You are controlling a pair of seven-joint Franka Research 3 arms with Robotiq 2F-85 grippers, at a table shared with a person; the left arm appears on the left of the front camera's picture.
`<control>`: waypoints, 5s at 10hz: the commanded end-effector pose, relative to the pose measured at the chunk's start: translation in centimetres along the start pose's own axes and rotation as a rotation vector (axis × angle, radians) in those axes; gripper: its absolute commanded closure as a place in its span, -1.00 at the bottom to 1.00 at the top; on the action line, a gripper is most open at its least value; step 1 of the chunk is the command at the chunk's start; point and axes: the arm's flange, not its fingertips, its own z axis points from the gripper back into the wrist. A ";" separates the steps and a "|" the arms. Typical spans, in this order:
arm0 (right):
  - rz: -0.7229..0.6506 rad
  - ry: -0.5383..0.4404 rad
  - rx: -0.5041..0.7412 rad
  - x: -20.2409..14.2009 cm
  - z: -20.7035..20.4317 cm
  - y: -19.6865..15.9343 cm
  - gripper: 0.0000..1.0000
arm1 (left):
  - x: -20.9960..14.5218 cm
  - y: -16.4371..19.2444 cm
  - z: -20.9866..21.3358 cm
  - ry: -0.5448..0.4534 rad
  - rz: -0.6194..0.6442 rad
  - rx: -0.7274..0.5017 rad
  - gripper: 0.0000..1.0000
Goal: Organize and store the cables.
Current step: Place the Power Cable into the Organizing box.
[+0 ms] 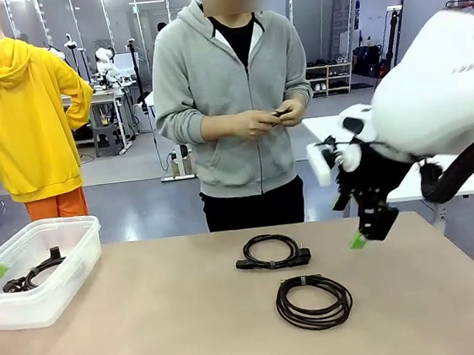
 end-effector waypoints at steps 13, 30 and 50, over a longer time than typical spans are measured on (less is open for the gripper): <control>-0.207 0.159 0.172 7.1 -10.7 -10.2 -1.00 | 0.1 -0.1 0.0 0.005 0.004 0.008 -1.00; -0.184 0.243 0.226 7.9 -25.9 -16.8 -1.00 | 0.1 -0.1 0.0 0.005 0.004 0.008 -1.00; -0.143 0.251 0.233 13.2 -21.0 -17.3 1.00 | 0.1 -0.1 0.0 0.005 0.004 0.008 -1.00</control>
